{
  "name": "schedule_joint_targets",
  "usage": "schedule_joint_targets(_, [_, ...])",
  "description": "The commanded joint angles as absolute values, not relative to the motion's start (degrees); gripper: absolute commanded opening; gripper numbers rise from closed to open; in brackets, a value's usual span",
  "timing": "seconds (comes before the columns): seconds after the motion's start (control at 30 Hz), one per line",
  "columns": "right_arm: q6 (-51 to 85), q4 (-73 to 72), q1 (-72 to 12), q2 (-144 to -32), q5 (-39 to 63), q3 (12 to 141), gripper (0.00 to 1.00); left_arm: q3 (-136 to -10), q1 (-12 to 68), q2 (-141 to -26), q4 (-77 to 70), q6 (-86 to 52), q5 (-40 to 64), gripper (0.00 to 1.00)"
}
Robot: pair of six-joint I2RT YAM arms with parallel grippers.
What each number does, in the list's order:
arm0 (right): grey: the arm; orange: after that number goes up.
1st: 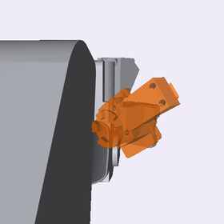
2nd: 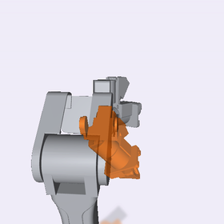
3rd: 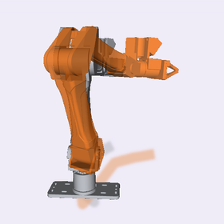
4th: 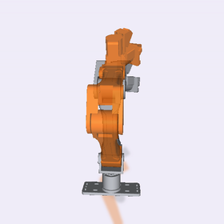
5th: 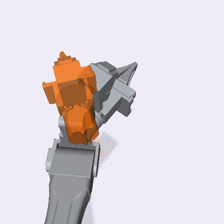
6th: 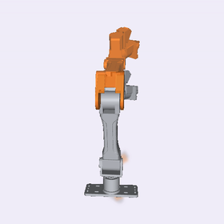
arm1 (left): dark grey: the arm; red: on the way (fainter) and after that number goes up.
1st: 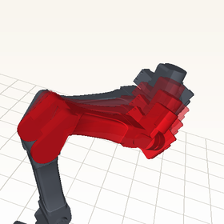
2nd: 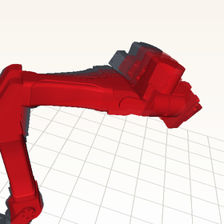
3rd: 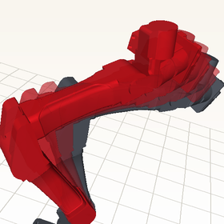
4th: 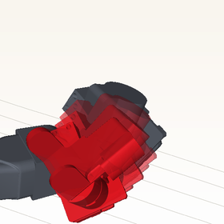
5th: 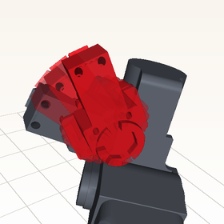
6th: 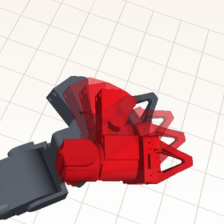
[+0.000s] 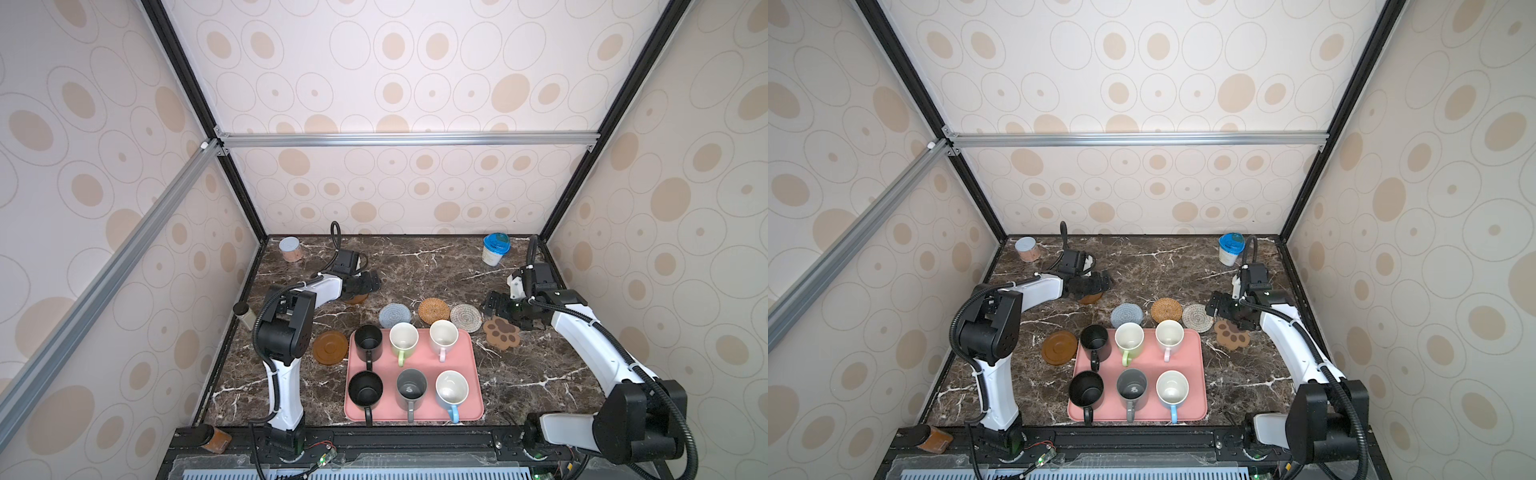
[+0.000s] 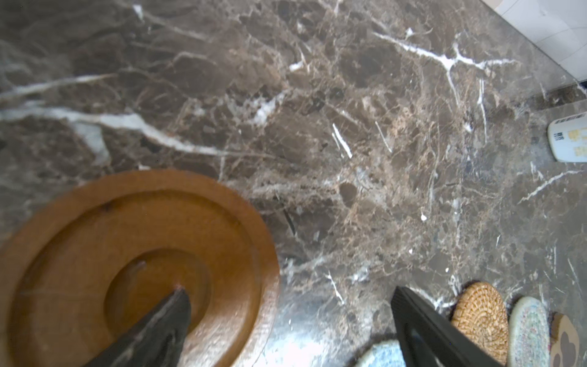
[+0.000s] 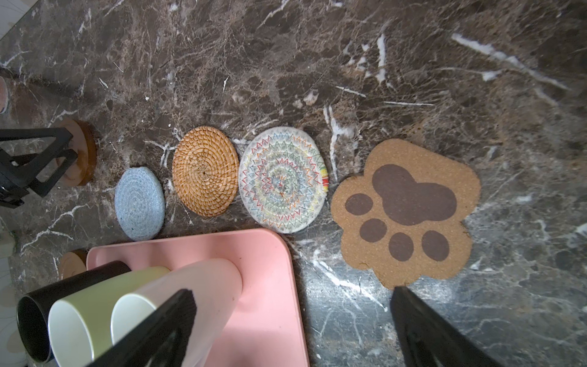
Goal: Place cups on coasters
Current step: Move the coaster to the top-center of the table.
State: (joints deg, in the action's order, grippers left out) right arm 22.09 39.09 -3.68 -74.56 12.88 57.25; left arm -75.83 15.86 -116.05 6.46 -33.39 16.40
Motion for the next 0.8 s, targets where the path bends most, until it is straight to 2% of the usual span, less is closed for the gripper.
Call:
schedule_joint_targets(0.0, [22.7,40.4,-4.0,-73.3,12.8,56.7,1.00,-78.9,16.0,-119.5,6.2,-34.0,17.2,1.00])
schedule_joint_targets(0.4, [23.3,40.3,-4.1,-73.6,12.9,56.7,1.00,-90.1,18.2,-129.5,3.9,-38.1,20.3,1.00])
schedule_joint_targets(0.77, [22.9,40.5,-4.0,-74.1,12.9,57.3,1.00,-92.9,19.0,-129.9,2.3,-40.0,19.1,1.00])
